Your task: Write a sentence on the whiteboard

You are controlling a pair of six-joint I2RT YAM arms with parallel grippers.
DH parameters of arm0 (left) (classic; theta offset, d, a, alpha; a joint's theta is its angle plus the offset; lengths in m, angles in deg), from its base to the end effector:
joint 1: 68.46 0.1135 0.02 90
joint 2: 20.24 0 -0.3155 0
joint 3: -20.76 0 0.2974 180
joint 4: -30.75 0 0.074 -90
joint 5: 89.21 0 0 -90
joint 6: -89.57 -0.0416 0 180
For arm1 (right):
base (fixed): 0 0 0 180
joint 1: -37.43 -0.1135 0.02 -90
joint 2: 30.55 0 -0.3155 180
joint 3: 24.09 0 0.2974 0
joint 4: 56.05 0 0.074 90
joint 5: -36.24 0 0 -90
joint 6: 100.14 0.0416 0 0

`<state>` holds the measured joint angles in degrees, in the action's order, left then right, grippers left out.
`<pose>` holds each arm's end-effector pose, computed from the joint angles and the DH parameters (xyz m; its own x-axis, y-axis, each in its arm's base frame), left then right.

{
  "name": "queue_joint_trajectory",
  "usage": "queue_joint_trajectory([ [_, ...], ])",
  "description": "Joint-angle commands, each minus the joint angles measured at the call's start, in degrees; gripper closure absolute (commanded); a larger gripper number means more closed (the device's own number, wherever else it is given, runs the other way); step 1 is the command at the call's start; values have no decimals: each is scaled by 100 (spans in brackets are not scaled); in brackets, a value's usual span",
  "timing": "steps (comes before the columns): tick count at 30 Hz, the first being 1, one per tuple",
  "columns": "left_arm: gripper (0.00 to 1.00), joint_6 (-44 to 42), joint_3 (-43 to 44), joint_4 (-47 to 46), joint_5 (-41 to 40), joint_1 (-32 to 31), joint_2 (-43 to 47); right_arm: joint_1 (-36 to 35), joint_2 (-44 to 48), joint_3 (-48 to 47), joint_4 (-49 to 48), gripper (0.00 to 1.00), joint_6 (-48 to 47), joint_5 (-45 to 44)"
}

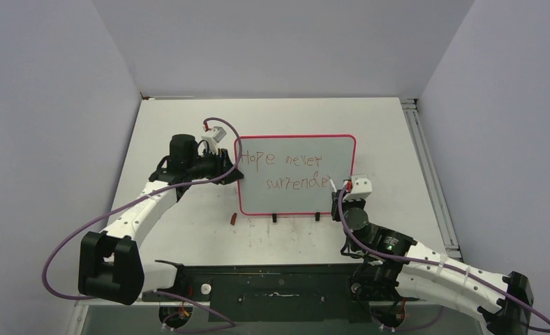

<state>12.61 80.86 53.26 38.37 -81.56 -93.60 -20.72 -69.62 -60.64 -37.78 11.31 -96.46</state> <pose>0.2922 -0.0940 0.2850 -0.7039 -0.0198 -0.7100 0.5161 0.6726 -0.5304 0.1136 0.1295 0.2622 -0.2803 0.0581 -0.9582 -0.2011 0.9724 0.1178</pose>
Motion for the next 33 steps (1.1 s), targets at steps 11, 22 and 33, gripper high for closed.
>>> queue_joint_trajectory([
  [11, 70, -3, 75, -122, 102, -34, 162, 8, 141, -75, 643, 95, 733, -3],
  [22, 70, 6, 64, -121, 102, -26, 186, -51, 73, -76, 851, 95, 1019, 52],
  [33, 70, 6, 56, -129, 101, -27, 188, -63, 146, -133, 528, 95, 730, -106],
])
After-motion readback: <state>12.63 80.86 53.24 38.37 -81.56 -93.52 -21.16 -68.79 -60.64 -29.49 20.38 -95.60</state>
